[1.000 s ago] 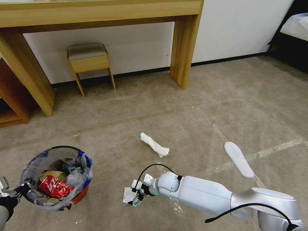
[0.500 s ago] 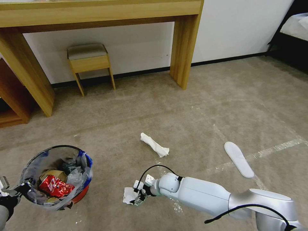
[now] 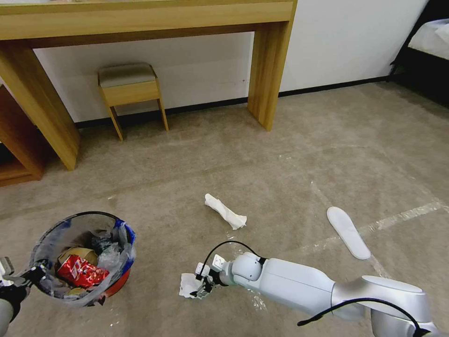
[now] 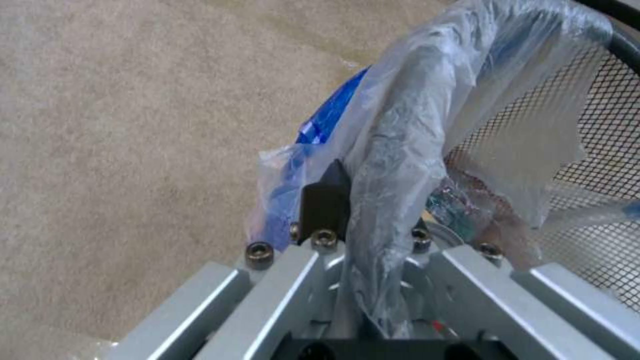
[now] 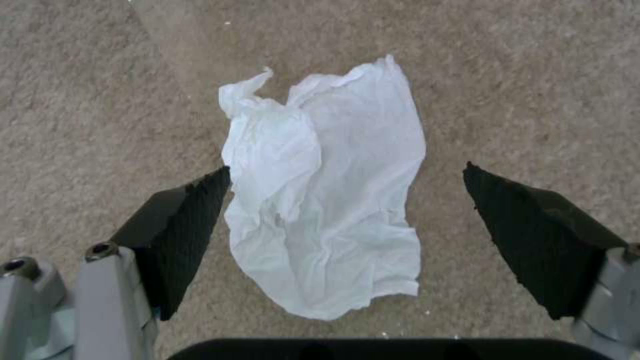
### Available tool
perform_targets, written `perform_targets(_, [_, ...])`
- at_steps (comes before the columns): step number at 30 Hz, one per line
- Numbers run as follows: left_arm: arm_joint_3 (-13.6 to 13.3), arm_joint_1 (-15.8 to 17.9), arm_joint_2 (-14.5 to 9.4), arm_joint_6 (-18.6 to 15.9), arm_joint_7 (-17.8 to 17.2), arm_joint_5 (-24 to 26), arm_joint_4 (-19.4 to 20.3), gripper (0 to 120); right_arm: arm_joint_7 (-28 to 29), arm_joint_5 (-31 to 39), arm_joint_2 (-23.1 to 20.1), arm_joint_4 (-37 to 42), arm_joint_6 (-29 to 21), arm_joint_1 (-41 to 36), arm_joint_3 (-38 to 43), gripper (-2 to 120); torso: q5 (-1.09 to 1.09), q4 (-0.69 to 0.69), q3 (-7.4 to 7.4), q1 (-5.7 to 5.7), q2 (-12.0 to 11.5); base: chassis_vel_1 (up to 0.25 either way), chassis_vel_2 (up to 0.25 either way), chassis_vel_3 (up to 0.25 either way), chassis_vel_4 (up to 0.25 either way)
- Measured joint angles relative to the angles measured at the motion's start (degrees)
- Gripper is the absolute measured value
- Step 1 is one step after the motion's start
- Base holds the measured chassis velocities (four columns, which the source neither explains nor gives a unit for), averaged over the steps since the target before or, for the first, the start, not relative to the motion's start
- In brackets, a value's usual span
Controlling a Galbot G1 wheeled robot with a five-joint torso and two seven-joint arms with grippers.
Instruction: Pick up the trash bin and place the garbage on the floor into it.
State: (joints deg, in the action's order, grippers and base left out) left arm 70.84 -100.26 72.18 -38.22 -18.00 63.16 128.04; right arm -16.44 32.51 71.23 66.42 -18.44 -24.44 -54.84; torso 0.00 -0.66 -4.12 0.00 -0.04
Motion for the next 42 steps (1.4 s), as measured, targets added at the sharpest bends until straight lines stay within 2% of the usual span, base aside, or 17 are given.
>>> perform_targets(5, [-0.06,0.01,0.06,0.02,-0.01,0.00,-0.05,1,0.17,-0.05,0.25,-0.30,0.39,-0.07,-0.10,88,0.00,0.00,0.00,0.00,0.00,0.000,0.000,0.000,0.000])
perform_targets(7, [-0.16,0.12,0.07,0.05,-0.02,-0.05,-0.13,1,0.25,-0.05,0.25,-0.30,0.40,-0.15,-0.13,81,0.00,0.01,0.00,0.00,0.00,0.000,0.000,0.000,0.000])
perform_targets(11, [-0.36,0.22,0.09,0.07,-0.02,-0.09,-0.13,1,0.29,-0.10,0.27,-0.60,0.50,-0.41,-0.21,76,0.00,0.00,0.00,0.00,0.00,0.000,0.000,0.000,0.000])
perform_targets(30, [-0.73,0.56,0.03,0.14,-0.08,-0.35,-0.35,1,0.59,-0.20,0.27,-0.35,0.80,-0.70,-0.46,71,0.00,0.00,0.00,0.00,0.00,0.000,0.000,0.000,0.000])
perform_targets(32, [-0.73,0.64,0.03,0.15,-0.08,-0.35,-0.39,1,0.65,-0.19,0.28,-0.31,0.80,-0.70,-0.46,68,0.00,0.00,0.00,0.00,0.00,0.000,0.000,0.000,0.000])
perform_targets(34, [-0.78,0.69,0.07,0.15,-0.08,-0.38,-0.43,1,0.73,-0.21,0.32,-0.47,0.89,-0.81,-0.47,58,0.00,0.00,0.00,0.00,0.00,0.000,0.000,0.000,0.000])
perform_targets(35, [-0.78,0.69,0.07,0.15,-0.08,-0.38,-0.43,1,0.73,-0.21,0.32,-0.47,0.89,-0.81,-0.47,58,0.00,0.00,0.00,0.00,0.00,0.000,0.000,0.000,0.000])
perform_targets(37, [-0.91,0.81,0.11,0.15,-0.09,-0.41,-0.48,1,0.74,-0.23,0.32,-0.59,0.96,-0.92,-0.46,46,0.00,0.00,0.00,0.00,0.00,0.000,0.000,0.000,0.000])
perform_targets(38, [-0.91,0.81,0.11,0.15,-0.09,-0.41,-0.48,1,0.74,-0.23,0.32,-0.59,0.96,-0.92,-0.46,46,0.00,0.00,0.00,0.00,0.00,0.000,0.000,0.000,0.000])
perform_targets(40, [-1.03,0.86,0.18,0.15,-0.09,-0.45,-0.48,1,0.74,-0.28,0.40,-0.91,1.12,-1.05,-0.45,38,0.00,0.00,0.00,0.00,0.00,0.000,0.000,0.000,0.000])
perform_targets(42, [-1.05,0.86,0.20,0.15,-0.09,-0.46,-0.48,1,0.75,-0.31,0.41,-0.96,1.17,-1.07,-0.45,37,0.00,0.00,0.00,0.00,0.00,0.000,0.000,0.000,0.000])
